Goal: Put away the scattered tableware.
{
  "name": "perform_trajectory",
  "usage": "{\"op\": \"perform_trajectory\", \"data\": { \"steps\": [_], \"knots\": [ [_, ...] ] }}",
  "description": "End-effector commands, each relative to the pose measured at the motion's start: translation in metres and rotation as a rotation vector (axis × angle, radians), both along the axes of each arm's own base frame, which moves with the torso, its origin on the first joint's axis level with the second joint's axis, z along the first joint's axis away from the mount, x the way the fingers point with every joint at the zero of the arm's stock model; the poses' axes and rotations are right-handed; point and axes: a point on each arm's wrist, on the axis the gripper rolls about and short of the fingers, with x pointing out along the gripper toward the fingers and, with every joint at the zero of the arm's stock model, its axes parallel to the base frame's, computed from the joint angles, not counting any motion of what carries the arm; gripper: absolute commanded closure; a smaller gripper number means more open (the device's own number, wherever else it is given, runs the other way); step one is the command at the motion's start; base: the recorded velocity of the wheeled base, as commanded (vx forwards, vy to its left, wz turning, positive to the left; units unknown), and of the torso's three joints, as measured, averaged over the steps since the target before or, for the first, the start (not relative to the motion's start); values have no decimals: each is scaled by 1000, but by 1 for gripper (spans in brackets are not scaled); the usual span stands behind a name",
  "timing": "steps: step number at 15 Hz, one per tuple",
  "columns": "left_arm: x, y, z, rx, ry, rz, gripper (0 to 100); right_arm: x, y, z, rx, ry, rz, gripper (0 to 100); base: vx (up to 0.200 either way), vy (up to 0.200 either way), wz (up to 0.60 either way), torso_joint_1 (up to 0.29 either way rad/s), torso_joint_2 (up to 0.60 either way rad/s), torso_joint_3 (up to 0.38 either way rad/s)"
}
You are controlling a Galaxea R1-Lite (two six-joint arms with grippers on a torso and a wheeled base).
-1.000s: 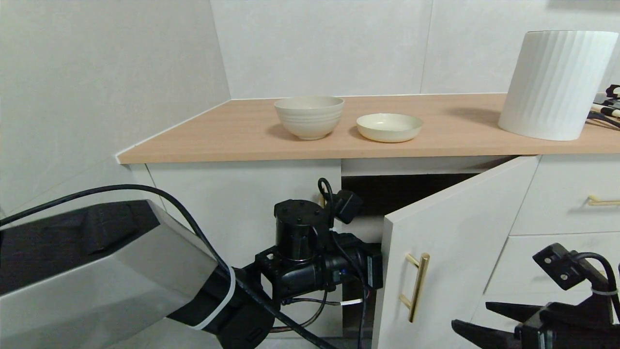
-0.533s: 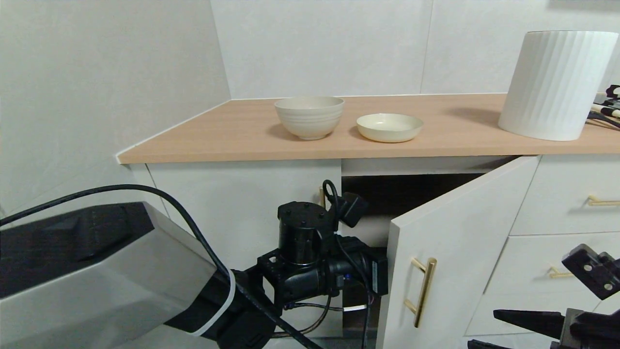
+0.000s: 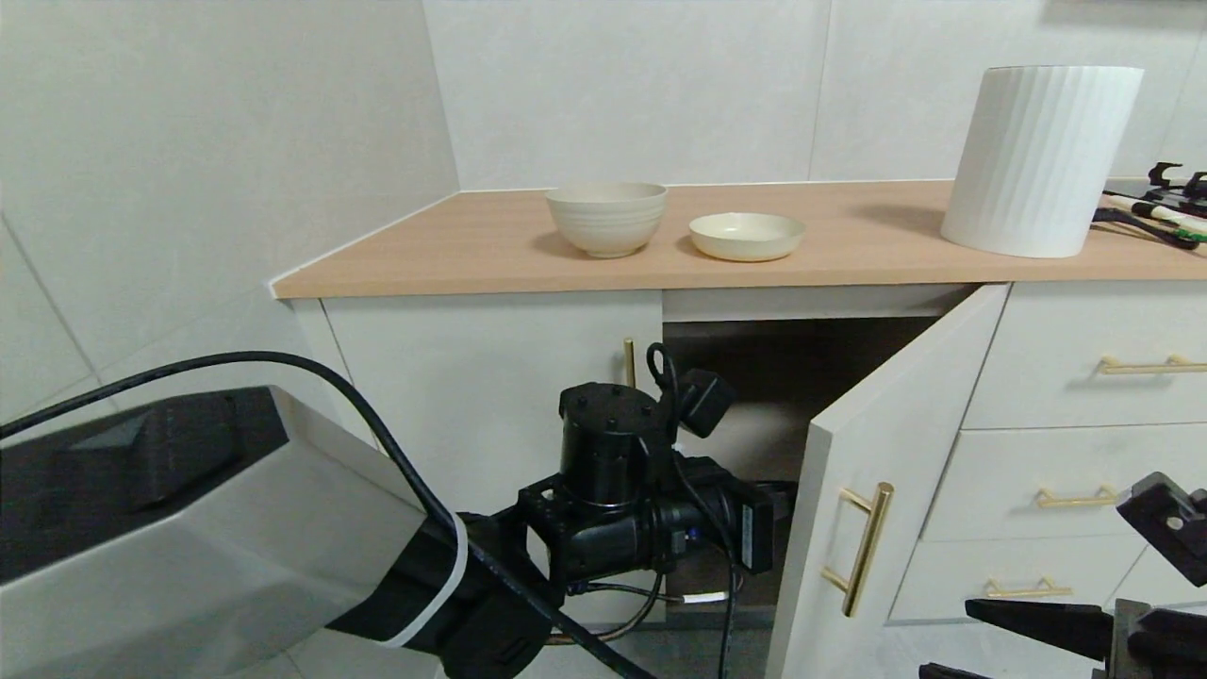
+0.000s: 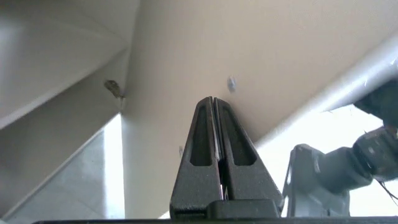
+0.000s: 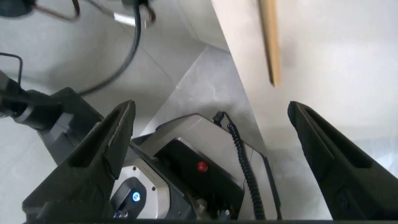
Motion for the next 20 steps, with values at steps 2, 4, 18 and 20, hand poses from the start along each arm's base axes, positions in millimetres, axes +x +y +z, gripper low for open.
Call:
{"op": "perform_trajectory", "data": {
  "steps": [2,4,18,20],
  "knots": [
    [6,-7,4,-4,-4,1,100,-1,0,1,4,-5,1,0,0,0,0,0,0,0],
    [9,-9,5,2,2,0,100,-1,0,1,3,-3,1,0,0,0,0,0,0,0],
    [25,-28,11,35,39,5,100,-1,0,1,4,-7,5,0,-43,0,0,3,1,0],
    [20,-34,19,59,37,52,100,-5,-1,4,17,-24,20,0,0,0,0,0,0,0]
  ]
}}
